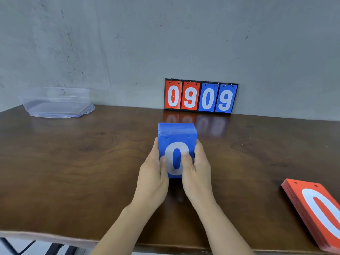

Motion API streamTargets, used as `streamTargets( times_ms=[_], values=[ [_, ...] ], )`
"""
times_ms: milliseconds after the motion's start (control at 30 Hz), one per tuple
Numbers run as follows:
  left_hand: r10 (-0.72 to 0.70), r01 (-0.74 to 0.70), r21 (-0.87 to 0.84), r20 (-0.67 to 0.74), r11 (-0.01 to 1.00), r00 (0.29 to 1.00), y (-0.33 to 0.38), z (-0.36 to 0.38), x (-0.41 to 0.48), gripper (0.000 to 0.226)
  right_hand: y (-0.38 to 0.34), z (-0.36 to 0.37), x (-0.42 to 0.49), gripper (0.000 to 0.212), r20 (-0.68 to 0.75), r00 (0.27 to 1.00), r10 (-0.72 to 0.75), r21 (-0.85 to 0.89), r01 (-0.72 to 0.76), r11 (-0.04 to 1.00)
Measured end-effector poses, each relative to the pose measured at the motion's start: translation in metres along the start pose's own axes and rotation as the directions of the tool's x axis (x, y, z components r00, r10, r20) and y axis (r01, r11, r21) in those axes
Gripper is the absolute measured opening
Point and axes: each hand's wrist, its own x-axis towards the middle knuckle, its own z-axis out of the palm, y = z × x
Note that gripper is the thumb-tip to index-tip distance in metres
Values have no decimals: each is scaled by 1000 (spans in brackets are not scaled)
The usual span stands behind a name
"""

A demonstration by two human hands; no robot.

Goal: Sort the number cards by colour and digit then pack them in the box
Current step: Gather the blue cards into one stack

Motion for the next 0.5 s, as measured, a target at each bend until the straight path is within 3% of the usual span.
streamTargets(
  times_ms=[267, 500],
  values=[
    [-87, 87, 20, 31, 996, 996, -9, -6, 0, 53, 10, -4, -4, 35, -13, 999, 33, -55, -34, 998],
    [-12, 6, 235, 23, 972, 1000, -2, -6, -4, 54, 14, -1, -9, 38, -58, 998, -21, -262, 5, 965]
  ],
)
